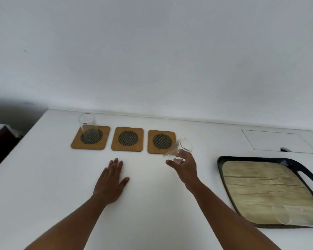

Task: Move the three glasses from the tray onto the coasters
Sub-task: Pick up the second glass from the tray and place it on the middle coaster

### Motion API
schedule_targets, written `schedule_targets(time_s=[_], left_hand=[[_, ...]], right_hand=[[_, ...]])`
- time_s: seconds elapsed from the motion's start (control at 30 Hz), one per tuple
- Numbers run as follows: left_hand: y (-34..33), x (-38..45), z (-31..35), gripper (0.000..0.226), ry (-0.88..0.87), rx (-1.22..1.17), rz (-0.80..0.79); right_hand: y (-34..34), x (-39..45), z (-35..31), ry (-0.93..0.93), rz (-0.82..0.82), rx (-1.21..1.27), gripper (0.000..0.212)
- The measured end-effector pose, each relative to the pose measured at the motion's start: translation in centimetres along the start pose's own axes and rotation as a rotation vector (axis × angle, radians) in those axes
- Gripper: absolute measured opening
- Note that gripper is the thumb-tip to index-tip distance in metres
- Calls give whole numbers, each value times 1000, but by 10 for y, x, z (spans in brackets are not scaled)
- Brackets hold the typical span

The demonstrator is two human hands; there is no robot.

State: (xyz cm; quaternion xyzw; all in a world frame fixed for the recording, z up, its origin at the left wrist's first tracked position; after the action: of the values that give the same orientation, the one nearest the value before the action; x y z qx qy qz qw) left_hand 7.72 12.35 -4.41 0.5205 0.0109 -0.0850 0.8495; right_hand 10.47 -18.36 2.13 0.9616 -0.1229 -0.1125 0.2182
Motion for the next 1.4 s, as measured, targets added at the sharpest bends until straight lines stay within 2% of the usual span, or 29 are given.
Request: schedule_targets(time_s=[0.23,0.57,0.9,1.4], left_hand=[[-1,-4,-10,74,-72,45,56],[1,-7,-4,72,-61,16,96],[3,-6,-13,71,-45,-3,86],[4,-5,-4,72,-49,-24,69]], right_hand=[[-83,12,-41,103,-101,-237,69],[-156,54,-87,194,-89,-370,80],[-196,94,-98,219,-84,-472,77],[-203,91,-101,237,-73,-520,66]])
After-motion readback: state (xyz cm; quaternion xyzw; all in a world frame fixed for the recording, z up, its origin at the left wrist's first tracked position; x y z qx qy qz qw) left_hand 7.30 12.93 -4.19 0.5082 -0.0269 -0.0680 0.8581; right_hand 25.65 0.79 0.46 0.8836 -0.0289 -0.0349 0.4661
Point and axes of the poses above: each hand's wrist, its own x-axis towards the middle knuckle, its own y-axis out of the back of the hand, z = x × y, the point moved 3 cm from there along x, towards the middle knuckle, and after that the axes turned 9 degrees about -x, right-handed, at the moved point
